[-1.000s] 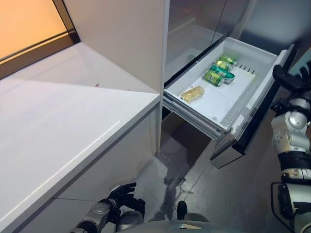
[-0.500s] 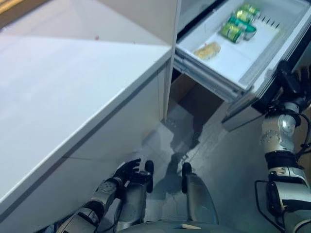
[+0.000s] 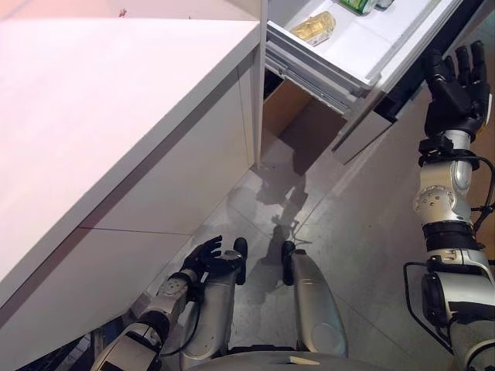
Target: Put drinks into fridge and close the fridge
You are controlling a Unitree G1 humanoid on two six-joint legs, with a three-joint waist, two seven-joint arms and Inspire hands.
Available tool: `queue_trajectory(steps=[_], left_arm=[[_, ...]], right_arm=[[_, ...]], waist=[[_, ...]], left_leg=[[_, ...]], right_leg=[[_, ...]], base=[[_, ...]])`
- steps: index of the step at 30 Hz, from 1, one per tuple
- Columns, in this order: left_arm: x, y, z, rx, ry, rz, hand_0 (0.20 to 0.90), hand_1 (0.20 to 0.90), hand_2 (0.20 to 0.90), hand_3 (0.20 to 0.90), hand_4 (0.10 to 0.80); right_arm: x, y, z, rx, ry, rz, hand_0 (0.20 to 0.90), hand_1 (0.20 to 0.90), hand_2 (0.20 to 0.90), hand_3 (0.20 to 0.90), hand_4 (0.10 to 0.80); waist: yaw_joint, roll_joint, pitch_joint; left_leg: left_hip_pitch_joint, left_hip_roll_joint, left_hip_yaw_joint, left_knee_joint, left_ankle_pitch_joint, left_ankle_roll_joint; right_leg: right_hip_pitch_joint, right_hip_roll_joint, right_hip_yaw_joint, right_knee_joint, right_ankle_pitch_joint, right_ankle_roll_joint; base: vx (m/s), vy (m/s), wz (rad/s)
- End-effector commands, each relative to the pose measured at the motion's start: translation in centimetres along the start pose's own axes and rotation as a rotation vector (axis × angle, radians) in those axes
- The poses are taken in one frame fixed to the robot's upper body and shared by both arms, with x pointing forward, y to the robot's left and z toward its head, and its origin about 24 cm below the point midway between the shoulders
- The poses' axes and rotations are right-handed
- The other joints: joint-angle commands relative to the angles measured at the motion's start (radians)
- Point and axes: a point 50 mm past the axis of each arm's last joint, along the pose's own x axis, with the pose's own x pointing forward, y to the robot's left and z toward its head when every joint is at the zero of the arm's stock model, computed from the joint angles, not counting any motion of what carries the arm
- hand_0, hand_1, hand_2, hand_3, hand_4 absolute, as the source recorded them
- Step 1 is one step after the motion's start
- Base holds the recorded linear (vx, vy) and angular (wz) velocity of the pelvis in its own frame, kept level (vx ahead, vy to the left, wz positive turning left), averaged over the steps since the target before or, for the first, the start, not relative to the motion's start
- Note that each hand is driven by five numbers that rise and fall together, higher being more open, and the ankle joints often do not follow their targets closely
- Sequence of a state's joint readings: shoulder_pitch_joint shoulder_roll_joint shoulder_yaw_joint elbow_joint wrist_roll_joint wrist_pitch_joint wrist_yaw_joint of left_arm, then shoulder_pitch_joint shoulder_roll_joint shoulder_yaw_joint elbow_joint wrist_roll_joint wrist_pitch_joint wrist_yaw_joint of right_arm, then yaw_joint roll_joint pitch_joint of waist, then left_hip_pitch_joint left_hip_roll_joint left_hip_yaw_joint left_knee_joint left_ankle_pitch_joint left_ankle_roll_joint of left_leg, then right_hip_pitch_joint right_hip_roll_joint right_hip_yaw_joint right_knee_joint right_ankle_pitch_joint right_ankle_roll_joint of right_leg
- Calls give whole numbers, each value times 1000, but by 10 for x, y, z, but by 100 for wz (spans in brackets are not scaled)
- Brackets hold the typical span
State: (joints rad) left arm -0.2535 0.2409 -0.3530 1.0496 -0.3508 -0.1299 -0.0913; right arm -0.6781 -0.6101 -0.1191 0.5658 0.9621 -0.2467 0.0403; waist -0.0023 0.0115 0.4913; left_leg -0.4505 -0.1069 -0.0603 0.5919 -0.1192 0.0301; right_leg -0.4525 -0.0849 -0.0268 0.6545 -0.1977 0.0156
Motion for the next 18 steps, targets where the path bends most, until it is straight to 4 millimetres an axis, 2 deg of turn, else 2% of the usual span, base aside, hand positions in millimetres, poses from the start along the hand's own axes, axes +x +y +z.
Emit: queue_trajectory(steps=[1, 5, 8, 12, 18], left_arm=[[-28, 10, -61, 70, 166, -6, 900, 900, 900, 900, 800], [-32, 12, -67, 96, 188, -29, 900, 900, 900, 900, 800], [-33, 12, -69, 112, 196, -40, 900, 900, 900, 900, 800], [-37, 16, -75, 114, 226, -30, 900, 900, 900, 900, 800], [-49, 22, -95, 117, 309, -27, 900, 900, 900, 900, 800]], right_arm=[[-1, 130, 0, -66, 41, 779, 900, 900, 900, 900, 800], [0, 153, 0, -80, 63, 863, 900, 900, 900, 900, 800], [3, 160, 0, -97, 75, 871, 900, 900, 900, 900, 800], [6, 155, -3, -89, 89, 827, 900, 900, 900, 900, 800], [8, 134, -11, -108, 92, 667, 900, 900, 900, 900, 800]], waist=[[102, -37, -78], [127, -36, -100], [140, -33, -112], [155, -34, -145], [160, -36, -202]], left_leg=[[68, -28, 7, -7, -70, 49], [108, -26, -13, -54, -48, 41], [136, -26, -25, -86, -35, 38], [181, -25, -38, -127, -26, 34], [281, -14, -50, -213, -12, 27]], right_leg=[[87, -5, -12, -91, 83, -23], [137, -16, -32, -130, 91, -19], [171, -25, -45, -154, 91, -16], [224, -39, -63, -189, 90, -9], [329, -47, -83, -288, 102, 1]], base=[[96, -44, 11], [99, -22, 17], [77, 0, 20], [105, -15, 23], [124, -23, 18]])
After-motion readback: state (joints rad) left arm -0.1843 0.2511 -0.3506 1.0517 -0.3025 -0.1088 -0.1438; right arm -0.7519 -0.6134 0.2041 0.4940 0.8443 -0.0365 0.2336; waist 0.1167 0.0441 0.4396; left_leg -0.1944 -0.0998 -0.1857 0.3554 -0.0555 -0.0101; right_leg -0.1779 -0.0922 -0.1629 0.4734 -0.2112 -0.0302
